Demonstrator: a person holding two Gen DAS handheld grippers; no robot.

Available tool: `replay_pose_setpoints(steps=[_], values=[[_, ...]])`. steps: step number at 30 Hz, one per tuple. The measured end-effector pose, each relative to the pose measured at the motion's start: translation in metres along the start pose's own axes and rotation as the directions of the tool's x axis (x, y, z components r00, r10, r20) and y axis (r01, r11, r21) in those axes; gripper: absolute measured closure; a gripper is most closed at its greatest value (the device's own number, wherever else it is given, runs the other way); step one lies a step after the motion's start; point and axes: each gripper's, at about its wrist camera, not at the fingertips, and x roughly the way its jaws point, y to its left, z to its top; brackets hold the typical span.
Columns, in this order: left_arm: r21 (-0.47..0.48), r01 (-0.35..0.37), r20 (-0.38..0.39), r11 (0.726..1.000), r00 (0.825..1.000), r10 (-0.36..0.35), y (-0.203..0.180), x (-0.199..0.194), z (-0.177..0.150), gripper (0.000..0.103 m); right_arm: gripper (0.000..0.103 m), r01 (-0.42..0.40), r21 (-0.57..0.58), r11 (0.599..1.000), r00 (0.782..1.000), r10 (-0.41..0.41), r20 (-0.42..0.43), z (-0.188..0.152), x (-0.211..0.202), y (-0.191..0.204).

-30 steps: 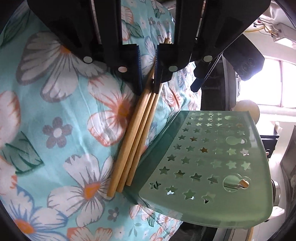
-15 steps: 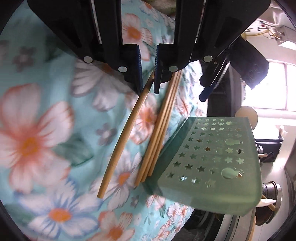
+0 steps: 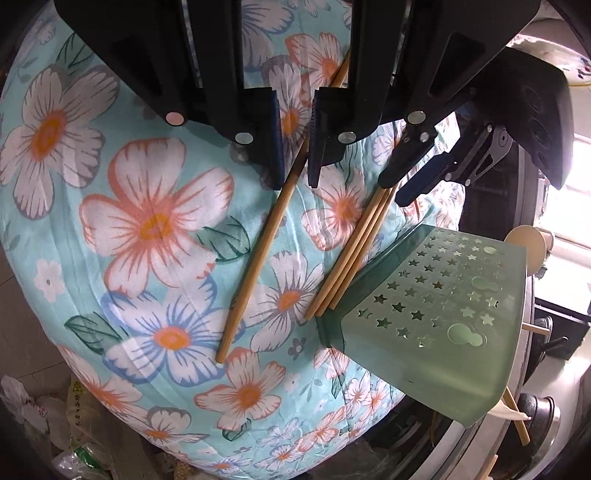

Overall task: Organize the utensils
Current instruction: 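Close the left gripper on another chopstick from the bundle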

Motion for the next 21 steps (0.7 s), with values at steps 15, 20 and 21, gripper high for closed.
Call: replay_pose_setpoints(steps=[15,20,21], values=[[0.156,-0.122,0.02,0.98,0.993,0.12,-0.026,0.019,0.009,0.097,0.09,-0.022,0.003,1.0,1.0,0.022,0.002,-0.005,-0.008,-0.004],[0.128,-0.122,0.036,0.984,0.992,0.118,-0.02,0.012,0.012,0.097,0.09,-0.017,-0.014,1.0,1.0,0.017,-0.009,-0.006,-0.009,-0.002],[0.12,-0.116,0.034,0.986,0.993,0.113,-0.018,0.007,0.012,0.097,0.09,-0.016,-0.019,1.0,1.0,0.016,-0.013,-0.007,-0.01,-0.002]])
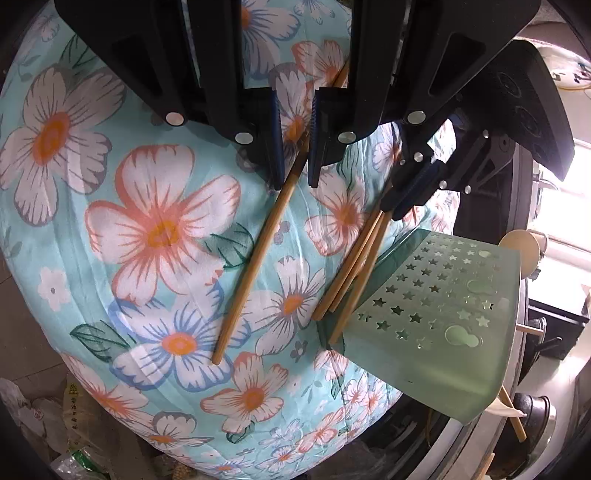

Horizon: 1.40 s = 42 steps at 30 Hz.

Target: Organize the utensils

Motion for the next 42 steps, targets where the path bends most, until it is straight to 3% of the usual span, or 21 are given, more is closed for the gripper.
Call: replay_pose_setpoints(steps=[5,9,11,18,42], values=[[-0.099,0.086,0.001,0.991,0.996,-0.086,0.015,-0.013,0.004,0.097,0.09,0.005,-0.011,1.0,1.0,-0.006,-0.023,-0.006,-0.004,0.0],[-0.272,0.238,0.0,0.932,0.969,-0.247,0.035,-0.012,0.004,0.097,0.09,-0.005,0.005,1.0,1.0,0.005,-0.019,-0.01,-0.004,-0.003],[-0.332,0.28,-0.006,0.901,0.954,-0.298,0.041,-0.004,0.002,0.097,0.09,-0.012,0.016,1.0,1.0,0.012,-0.016,-0.01,-0.003,-0.004],[-0.366,0.288,-0.046,0.885,0.944,-0.327,0.034,0.01,-0.011,0.097,0.09,-0.023,0.026,0.999,1.0,0.023,-0.016,-0.009,-0.005,-0.007],[-0.377,0.288,-0.061,0.88,0.94,-0.334,0.025,0.023,-0.011,0.097,0.09,-0.023,0.034,0.999,1.0,0.024,-0.013,-0.009,-0.006,-0.01]])
